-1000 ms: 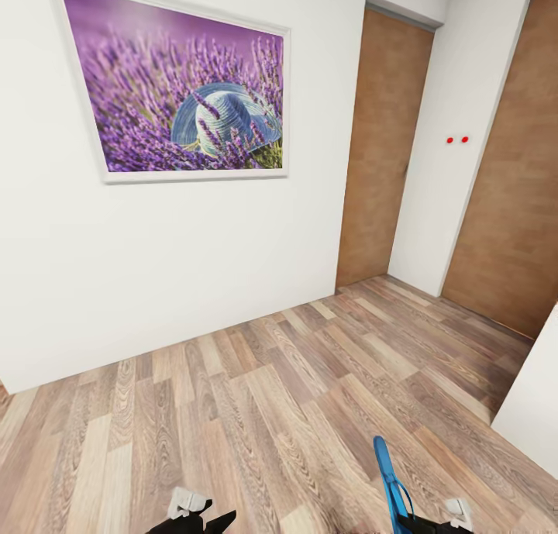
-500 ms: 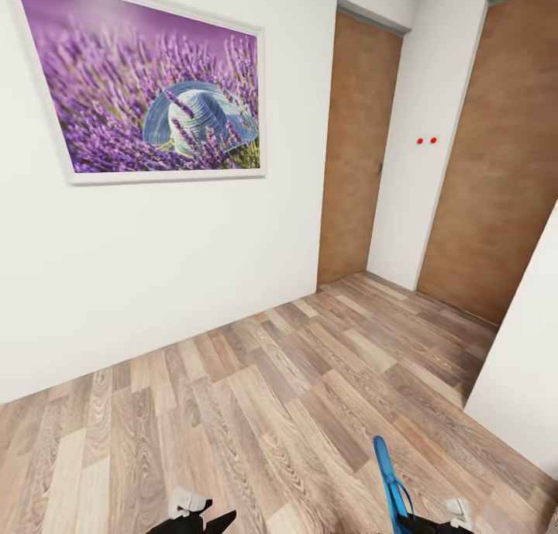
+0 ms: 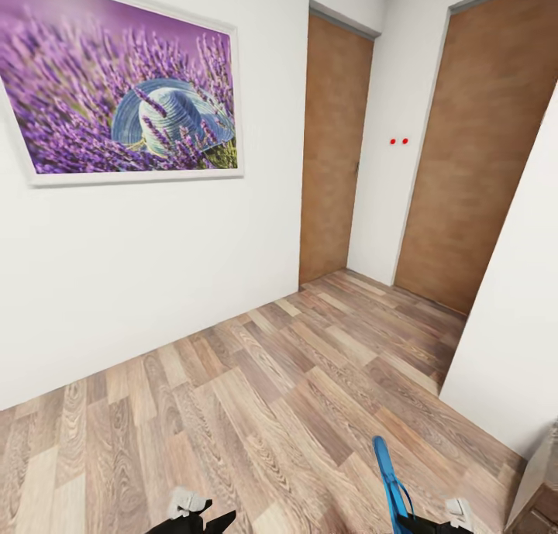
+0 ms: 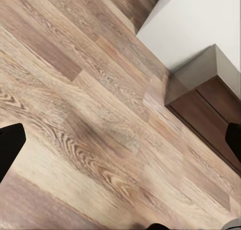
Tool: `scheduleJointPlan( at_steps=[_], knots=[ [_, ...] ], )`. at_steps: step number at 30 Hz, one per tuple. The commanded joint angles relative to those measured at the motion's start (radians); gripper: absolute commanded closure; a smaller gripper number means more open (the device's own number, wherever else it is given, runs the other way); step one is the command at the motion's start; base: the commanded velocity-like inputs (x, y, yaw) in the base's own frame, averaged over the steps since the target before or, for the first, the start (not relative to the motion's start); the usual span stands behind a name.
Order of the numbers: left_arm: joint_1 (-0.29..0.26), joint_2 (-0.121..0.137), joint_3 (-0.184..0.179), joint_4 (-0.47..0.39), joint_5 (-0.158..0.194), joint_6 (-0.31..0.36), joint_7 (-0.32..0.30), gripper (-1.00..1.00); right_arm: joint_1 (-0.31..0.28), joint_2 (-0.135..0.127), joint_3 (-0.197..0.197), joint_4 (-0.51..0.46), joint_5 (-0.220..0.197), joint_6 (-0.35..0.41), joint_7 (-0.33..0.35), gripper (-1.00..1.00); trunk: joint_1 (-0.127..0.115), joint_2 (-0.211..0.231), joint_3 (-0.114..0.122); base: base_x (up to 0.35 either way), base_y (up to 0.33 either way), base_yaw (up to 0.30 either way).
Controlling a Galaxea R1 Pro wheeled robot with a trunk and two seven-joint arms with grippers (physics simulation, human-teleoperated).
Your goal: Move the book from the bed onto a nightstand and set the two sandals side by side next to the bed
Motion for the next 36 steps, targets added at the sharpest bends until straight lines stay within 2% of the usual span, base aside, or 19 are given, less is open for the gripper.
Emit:
scheduleJointPlan(
  at_steps=[1,36],
  knots=[
    [0.0,0.0,0.002,0.0,0.005,0.01,-0.005,-1.0,-0.001,0.0,-0.002,0.001,0.001,-0.001,0.002,1.0,0.0,0.0,-0.001,0.0,0.0,-0.183],
    [0.0,0.0,0.002,0.0,0.005,0.01,-0.005,-1.0,-0.001,0.0,-0.002,0.001,0.001,-0.001,0.002,1.0,0.0,0.0,-0.001,0.0,0.0,-0.226]
  ],
)
